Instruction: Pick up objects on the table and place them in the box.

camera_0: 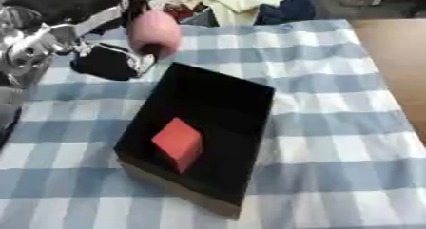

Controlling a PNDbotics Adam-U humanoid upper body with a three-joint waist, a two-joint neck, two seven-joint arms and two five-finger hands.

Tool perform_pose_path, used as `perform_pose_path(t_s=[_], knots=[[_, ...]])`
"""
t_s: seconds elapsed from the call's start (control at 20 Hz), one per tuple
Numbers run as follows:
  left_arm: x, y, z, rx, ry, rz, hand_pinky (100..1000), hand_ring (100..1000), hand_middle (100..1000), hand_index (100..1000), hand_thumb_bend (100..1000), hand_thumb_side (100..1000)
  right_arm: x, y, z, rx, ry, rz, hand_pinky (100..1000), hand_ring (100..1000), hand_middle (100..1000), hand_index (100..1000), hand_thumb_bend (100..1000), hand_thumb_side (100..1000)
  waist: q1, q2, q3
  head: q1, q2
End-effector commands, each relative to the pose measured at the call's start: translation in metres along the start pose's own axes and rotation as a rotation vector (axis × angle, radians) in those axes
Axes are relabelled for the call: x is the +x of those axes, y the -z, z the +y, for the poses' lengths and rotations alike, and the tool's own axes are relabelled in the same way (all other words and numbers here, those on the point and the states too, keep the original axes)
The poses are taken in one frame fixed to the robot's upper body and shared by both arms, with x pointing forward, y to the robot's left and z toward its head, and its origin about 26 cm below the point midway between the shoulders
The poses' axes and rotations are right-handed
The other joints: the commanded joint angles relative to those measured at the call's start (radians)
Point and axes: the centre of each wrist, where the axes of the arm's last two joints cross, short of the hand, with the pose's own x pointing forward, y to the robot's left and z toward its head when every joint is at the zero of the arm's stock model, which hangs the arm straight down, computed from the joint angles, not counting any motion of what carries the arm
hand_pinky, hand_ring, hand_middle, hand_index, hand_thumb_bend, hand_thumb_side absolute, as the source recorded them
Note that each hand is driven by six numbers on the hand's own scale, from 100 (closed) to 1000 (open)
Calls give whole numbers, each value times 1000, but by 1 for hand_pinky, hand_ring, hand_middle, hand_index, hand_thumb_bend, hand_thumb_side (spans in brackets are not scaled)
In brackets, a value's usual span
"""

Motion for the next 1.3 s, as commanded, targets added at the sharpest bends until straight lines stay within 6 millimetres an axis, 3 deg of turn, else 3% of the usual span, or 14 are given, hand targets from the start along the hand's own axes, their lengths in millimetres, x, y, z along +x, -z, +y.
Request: perform_pose_path(t_s=[0.05, 0.3, 0.9, 1.3], knots=[[10, -2, 7, 27, 67, -34, 478, 655, 560, 726, 100, 439, 5, 2, -6, -13, -10, -24, 957, 903, 785, 830, 100, 813, -1, -25, 1, 6, 15], [20, 3, -3, -4, 116, -61, 483, 653, 558, 722, 100, 442, 4, 1, -6, -15, -9, -20, 958, 903, 785, 830, 100, 814, -1, -26, 3, 17, 30], [35, 21, -36, -119, 165, -92, 496, 653, 560, 722, 100, 470, 3, 0, -6, -20, -2, -12, 959, 903, 784, 830, 100, 818, -7, -24, 3, 20, 18], [42, 41, -62, -185, 151, -101, 509, 659, 576, 736, 100, 602, 3, 0, -5, -18, 2, -12, 959, 903, 783, 831, 100, 819, -10, -23, 0, 16, 16]])
